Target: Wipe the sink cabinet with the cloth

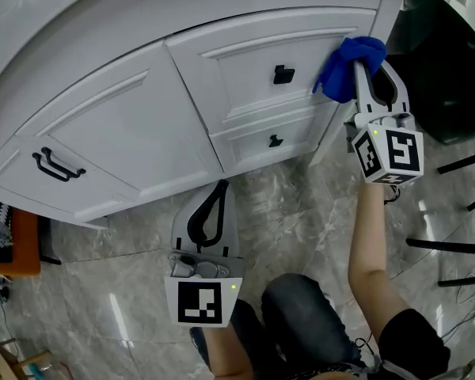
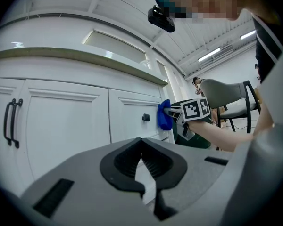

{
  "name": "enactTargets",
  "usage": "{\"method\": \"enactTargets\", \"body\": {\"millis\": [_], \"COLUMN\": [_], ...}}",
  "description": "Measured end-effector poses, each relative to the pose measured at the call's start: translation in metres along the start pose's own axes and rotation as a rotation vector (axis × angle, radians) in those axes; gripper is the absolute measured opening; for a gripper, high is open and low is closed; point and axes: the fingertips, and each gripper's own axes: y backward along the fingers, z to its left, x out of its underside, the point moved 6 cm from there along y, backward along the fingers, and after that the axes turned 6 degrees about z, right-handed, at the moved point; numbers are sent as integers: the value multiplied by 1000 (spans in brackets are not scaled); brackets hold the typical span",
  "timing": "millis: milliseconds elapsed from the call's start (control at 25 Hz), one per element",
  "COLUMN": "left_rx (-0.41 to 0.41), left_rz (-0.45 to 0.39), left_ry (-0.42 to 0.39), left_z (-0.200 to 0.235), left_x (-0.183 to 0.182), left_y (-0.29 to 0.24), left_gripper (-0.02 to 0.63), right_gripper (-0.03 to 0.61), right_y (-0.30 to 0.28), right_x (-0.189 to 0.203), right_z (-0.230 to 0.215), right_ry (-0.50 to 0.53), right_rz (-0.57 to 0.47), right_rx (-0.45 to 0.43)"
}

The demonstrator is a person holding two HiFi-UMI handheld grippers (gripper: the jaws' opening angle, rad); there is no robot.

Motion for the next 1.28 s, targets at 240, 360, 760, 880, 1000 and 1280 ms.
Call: {"method": "enactTargets", "body": {"millis": [240,360,760,880,1000,1280], "left_rx": [44,69,-11,-35,-43,-56], "left_rz": [-41,-22,-26,-41,-40,-27], "left_ry": [-15,-79,2,31,41,56], "left_z": [-20,-23,11,22,32,46], "left_x": [-9,-7,7,12,16,24], "left_y": [-3,-4,-1,1,2,6], "left_gripper": [6,6,6,6,6,6], "right_gripper": [60,60,60,60,60,60], "right_y": [0,1,39,32,25,9], "right_x": [-1,-5,-30,-23,-15,12], "right_z": [0,2,125,157,184,227], "right_ry": [22,17,-88,-90,-89,-59], "right_rz": [34,51,-37,-13,10,64], "right_rx": [12,8,-271,-325,-371,-425]}}
